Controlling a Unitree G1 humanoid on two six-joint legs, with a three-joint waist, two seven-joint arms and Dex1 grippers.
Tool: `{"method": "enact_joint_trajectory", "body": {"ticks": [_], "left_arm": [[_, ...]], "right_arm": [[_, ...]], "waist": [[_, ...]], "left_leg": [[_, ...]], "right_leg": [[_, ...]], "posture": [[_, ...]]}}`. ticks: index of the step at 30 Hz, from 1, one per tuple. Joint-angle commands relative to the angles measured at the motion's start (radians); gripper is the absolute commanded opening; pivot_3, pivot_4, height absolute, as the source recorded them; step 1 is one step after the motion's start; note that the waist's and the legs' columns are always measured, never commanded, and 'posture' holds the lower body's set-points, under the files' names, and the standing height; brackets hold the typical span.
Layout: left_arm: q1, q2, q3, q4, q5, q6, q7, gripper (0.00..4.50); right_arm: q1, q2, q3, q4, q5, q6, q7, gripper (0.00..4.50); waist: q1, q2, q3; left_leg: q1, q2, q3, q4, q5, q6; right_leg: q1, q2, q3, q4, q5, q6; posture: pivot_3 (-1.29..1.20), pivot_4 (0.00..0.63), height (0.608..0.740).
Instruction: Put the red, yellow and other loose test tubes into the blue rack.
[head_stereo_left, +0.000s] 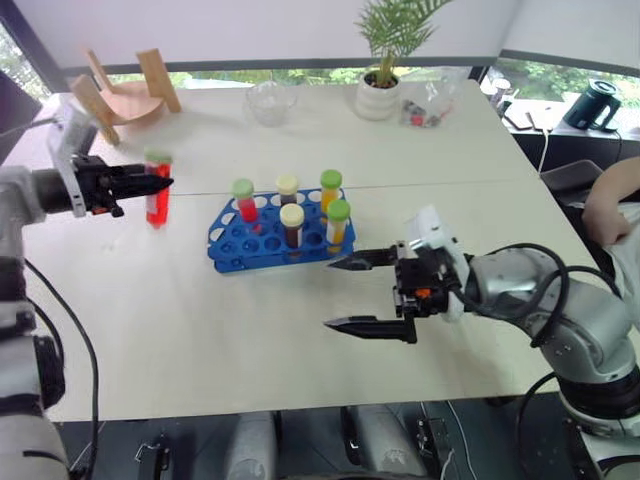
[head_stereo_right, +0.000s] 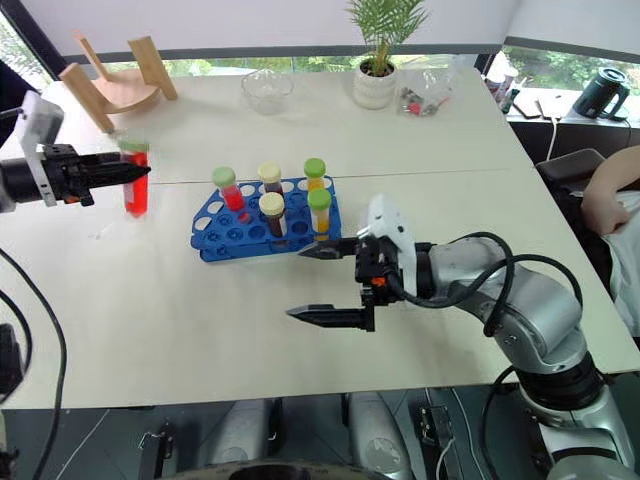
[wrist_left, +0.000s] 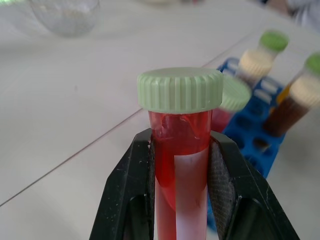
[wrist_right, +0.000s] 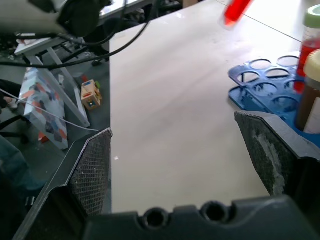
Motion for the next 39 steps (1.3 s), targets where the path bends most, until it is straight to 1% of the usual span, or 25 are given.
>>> {"method": "enact_joint_trajectory", "body": {"ticks": [1,3,5,8,10,16,23,29,37,39], "left_arm": [[0.103,-0.147,0.097,-0.299,-0.143,0.034,0.18,0.84],[0.192,-0.267,0.095,-0.431,-0.166,0.003,0.288,0.84],[0.263,-0.358,0.042,-0.508,-0.132,-0.082,0.36,0.84],[0.307,-0.418,-0.041,-0.515,-0.069,-0.183,0.413,0.84],[0.318,-0.437,-0.061,-0.499,-0.06,-0.227,0.437,0.84],[0.318,-0.446,-0.116,-0.43,-0.03,-0.331,0.459,0.84],[0.327,-0.431,-0.179,-0.333,-0.008,-0.406,0.426,0.84],[0.325,-0.423,-0.225,-0.273,0.05,-0.502,0.424,0.84],[0.323,-0.419,-0.236,-0.262,0.036,-0.51,0.418,0.84],[0.331,-0.414,-0.237,-0.279,0.02,-0.493,0.406,1.86]], "right_arm": [[-0.051,-0.006,0.002,0.052,-0.008,-0.001,0.017,4.35],[-0.084,-0.004,0.007,0.098,-0.006,0.011,0.029,4.35],[-0.112,-0.01,0.018,0.14,-0.015,0.024,0.041,4.35],[-0.136,-0.021,0.045,0.172,-0.036,0.025,0.074,4.35],[-0.142,-0.031,0.055,0.177,-0.045,0.024,0.096,4.35],[-0.15,-0.036,0.048,0.175,-0.042,0.032,0.116,4.35],[-0.144,-0.031,0.035,0.171,-0.044,0.039,0.09,4.35],[-0.135,-0.025,0.027,0.167,-0.041,0.041,0.068,4.35],[-0.13,-0.011,0.027,0.151,-0.025,0.05,0.044,4.35],[-0.129,-0.01,0.028,0.149,-0.022,0.051,0.044,4.35]], "waist": [[0.008,-0.001,0.0],[0.014,-0.001,0.0],[0.017,-0.001,0.0],[0.022,-0.001,0.0],[0.023,-0.001,0.0],[0.021,-0.001,0.0],[0.022,-0.001,0.0],[0.021,0.0,-0.001],[0.022,0.0,-0.001],[0.021,0.0,-0.001]], "left_leg": [[0.0,0.0,-0.001,0.001,0.0,0.0],[0.001,-0.001,0.0,0.004,0.0,0.0],[0.003,-0.001,0.0,0.005,0.0,0.0],[0.004,-0.001,-0.001,0.005,0.0,0.0],[0.004,-0.001,-0.001,0.005,0.0,0.0],[0.004,-0.001,0.0,0.004,0.0,0.0],[0.004,-0.001,0.0,0.003,0.0,0.0],[0.005,-0.001,0.0,0.003,0.0,0.0],[0.005,-0.001,0.0,0.003,0.0,0.0],[0.005,-0.001,0.0,0.003,0.0,0.0]], "right_leg": [[0.002,-0.001,-0.001,0.0,0.0,0.0],[0.004,0.0,0.0,-0.001,0.001,0.002],[0.007,0.0,0.001,-0.002,0.002,0.003],[0.008,0.001,0.001,-0.002,0.002,0.003],[0.008,0.002,0.001,-0.002,0.002,0.003],[0.008,0.002,0.001,-0.002,0.002,0.003],[0.008,0.002,0.001,-0.003,0.002,0.003],[0.008,0.002,0.001,-0.003,0.002,0.003],[0.008,0.002,0.001,-0.004,0.002,0.003],[0.008,0.002,0.001,-0.004,0.002,0.003]], "posture": [[0.0,0.15,0.74],[0.0,0.15,0.74],[0.0,0.15,0.74],[0.0,0.15,0.74],[0.0,0.15,0.74],[0.0,0.15,0.74],[0.0,0.15,0.74],[0.0,0.15,0.74],[0.0,0.15,0.74],[0.0,0.15,0.74]]}}
